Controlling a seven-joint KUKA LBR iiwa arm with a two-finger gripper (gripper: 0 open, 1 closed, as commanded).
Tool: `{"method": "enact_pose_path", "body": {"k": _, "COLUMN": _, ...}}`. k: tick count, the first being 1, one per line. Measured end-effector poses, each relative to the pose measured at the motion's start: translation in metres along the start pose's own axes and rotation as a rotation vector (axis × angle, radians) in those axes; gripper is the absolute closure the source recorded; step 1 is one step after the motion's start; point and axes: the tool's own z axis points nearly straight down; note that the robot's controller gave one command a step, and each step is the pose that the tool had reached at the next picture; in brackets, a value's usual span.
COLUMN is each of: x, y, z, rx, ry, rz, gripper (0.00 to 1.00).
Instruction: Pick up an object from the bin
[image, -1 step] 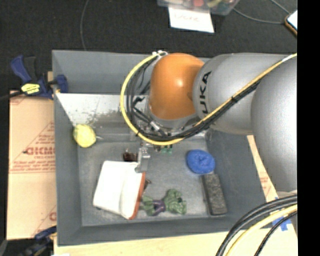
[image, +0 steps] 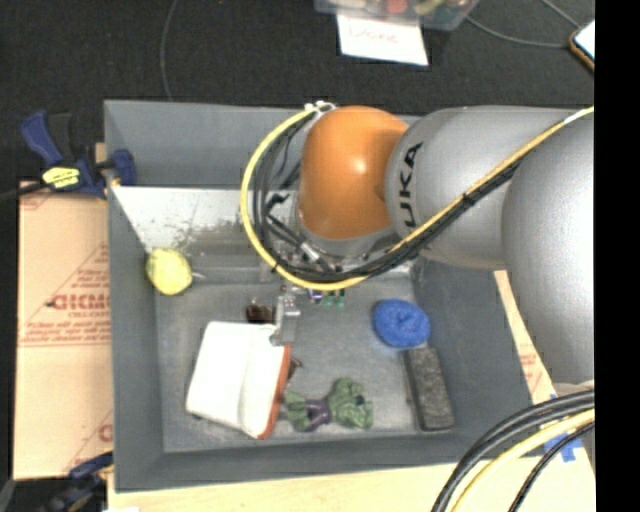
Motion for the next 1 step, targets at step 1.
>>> {"method": "enact_pose_path", "body": {"k": 1, "x": -0.0051, "y": 0.0301, "z": 0.0575, "rx": 0.000, "ry": -0.001, "rz": -0.334, "gripper": 0.00}}
